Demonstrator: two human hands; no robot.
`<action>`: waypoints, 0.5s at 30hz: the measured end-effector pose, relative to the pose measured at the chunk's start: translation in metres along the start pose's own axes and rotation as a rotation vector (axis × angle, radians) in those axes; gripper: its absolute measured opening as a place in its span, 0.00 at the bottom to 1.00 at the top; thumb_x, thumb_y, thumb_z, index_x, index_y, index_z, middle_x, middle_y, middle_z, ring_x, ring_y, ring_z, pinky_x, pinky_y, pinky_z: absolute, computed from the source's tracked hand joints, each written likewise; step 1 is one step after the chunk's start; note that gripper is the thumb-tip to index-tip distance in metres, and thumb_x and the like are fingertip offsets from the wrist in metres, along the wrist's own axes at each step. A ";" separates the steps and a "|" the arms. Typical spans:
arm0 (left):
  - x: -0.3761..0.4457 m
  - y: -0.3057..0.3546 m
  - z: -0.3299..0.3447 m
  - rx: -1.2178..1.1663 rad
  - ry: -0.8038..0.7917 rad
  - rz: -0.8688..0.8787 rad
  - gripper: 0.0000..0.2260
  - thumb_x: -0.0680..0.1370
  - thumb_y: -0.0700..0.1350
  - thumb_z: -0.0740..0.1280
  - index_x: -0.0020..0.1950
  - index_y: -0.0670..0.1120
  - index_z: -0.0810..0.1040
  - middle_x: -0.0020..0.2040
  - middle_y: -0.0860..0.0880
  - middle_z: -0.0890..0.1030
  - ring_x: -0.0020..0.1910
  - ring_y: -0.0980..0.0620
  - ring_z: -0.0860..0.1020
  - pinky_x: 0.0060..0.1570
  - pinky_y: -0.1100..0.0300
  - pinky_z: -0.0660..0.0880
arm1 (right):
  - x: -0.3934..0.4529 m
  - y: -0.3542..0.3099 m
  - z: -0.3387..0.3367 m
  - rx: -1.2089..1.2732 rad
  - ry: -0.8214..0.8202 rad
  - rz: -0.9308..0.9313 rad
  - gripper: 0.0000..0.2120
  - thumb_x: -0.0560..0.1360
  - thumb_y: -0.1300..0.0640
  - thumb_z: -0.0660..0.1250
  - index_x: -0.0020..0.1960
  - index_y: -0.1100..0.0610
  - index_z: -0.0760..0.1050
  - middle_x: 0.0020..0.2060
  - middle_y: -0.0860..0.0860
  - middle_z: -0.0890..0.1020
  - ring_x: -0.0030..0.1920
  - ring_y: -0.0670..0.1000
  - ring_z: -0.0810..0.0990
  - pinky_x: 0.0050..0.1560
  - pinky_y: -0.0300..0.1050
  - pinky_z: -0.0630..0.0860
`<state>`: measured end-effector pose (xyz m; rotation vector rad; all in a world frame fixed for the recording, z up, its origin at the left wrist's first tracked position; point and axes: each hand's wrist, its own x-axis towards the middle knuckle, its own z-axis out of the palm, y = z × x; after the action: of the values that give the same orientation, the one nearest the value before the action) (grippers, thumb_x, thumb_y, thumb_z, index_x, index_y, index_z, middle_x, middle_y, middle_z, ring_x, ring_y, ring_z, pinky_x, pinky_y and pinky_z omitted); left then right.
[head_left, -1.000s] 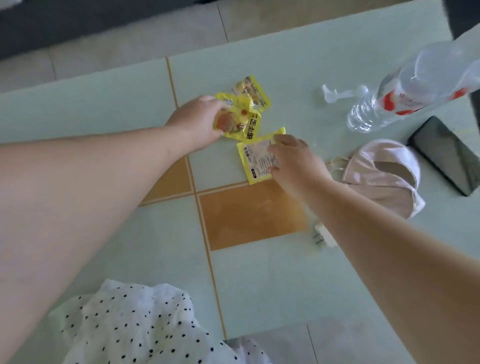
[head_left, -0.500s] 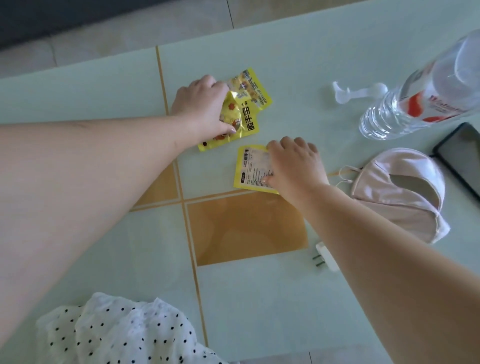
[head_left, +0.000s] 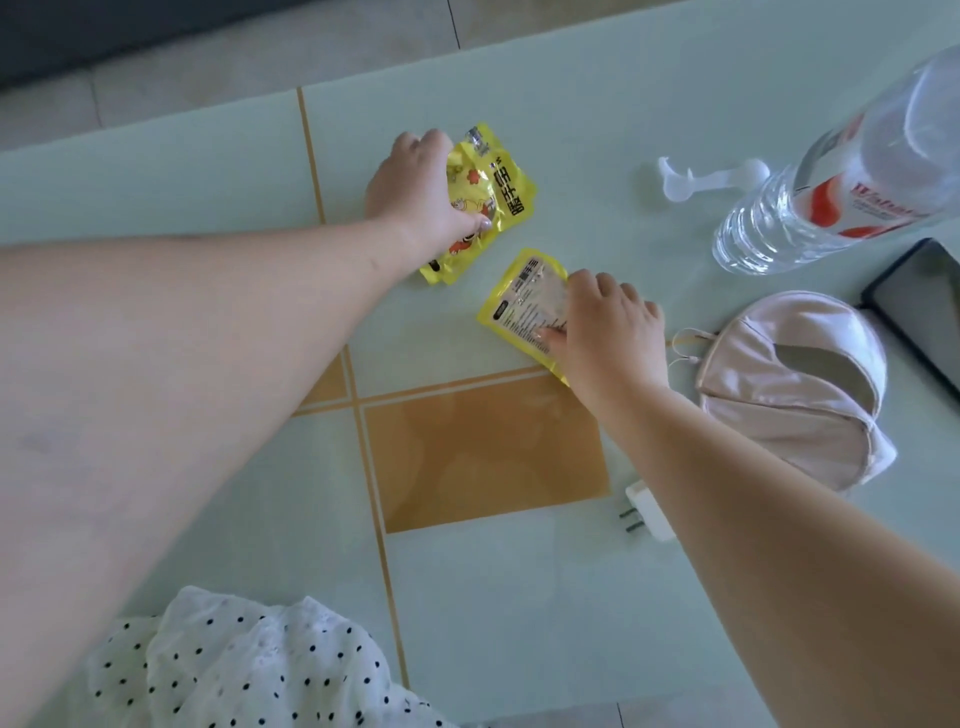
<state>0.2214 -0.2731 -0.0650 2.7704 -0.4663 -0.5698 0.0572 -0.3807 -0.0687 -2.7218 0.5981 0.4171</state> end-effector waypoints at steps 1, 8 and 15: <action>-0.003 0.000 0.000 -0.013 0.007 -0.009 0.32 0.68 0.54 0.75 0.65 0.43 0.68 0.65 0.43 0.70 0.63 0.43 0.72 0.58 0.53 0.69 | -0.001 0.000 0.000 0.037 0.008 0.014 0.15 0.75 0.51 0.65 0.57 0.58 0.68 0.53 0.55 0.76 0.55 0.59 0.73 0.49 0.50 0.63; -0.051 -0.011 0.009 -0.462 -0.004 -0.184 0.21 0.69 0.50 0.75 0.52 0.47 0.68 0.51 0.51 0.75 0.47 0.51 0.74 0.46 0.60 0.71 | -0.036 -0.003 0.001 0.769 0.000 0.391 0.15 0.76 0.50 0.66 0.53 0.60 0.70 0.45 0.50 0.78 0.47 0.56 0.78 0.45 0.51 0.76; -0.135 -0.021 0.021 -0.844 -0.088 -0.362 0.11 0.71 0.46 0.71 0.46 0.52 0.69 0.43 0.55 0.76 0.41 0.57 0.77 0.36 0.62 0.74 | -0.106 -0.013 0.015 1.142 0.130 0.697 0.06 0.77 0.52 0.65 0.50 0.53 0.72 0.41 0.47 0.80 0.44 0.50 0.81 0.51 0.49 0.78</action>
<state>0.1002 -0.2095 -0.0454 2.0112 0.2377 -0.7507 -0.0324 -0.3265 -0.0424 -1.4121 1.3113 -0.0046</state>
